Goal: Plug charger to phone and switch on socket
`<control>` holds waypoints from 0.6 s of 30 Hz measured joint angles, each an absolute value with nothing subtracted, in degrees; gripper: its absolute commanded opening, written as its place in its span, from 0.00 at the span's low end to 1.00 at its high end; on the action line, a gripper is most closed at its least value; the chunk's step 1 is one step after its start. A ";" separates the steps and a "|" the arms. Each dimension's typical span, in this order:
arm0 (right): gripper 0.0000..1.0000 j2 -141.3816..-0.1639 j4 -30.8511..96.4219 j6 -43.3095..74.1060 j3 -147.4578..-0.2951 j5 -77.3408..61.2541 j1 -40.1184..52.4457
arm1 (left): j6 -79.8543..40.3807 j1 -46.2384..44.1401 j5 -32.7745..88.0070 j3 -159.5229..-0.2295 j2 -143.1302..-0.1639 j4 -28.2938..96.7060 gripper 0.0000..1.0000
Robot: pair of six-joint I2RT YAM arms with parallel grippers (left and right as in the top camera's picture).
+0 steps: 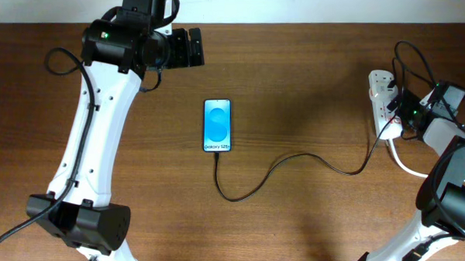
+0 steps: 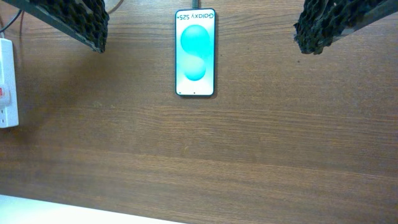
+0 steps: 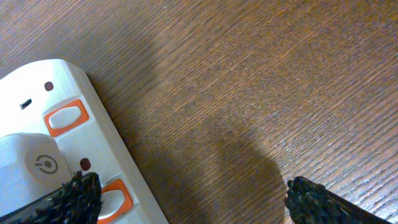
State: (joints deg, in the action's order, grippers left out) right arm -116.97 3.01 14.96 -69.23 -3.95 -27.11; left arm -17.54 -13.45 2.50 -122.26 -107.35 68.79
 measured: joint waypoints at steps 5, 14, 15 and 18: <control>0.98 -116.97 5.08 15.27 -70.00 -3.88 -27.05 | -17.54 -13.45 2.50 -122.26 -107.35 68.79 1.00; 0.98 -116.57 9.47 16.27 -71.05 -4.82 -27.05 | -17.54 -13.43 2.50 -122.26 -107.35 68.79 0.99; 0.98 -116.55 9.61 16.25 -71.05 -4.84 -27.05 | -17.54 -13.43 2.50 -122.26 -107.35 68.79 1.00; 0.98 -116.42 9.89 16.29 -71.05 -4.93 -27.05 | -17.52 -13.45 2.48 -122.26 -107.35 68.79 0.99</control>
State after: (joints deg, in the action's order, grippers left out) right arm -116.42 9.89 16.29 -71.05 -4.93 -27.05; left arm -17.52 -13.45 2.48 -122.26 -107.35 68.79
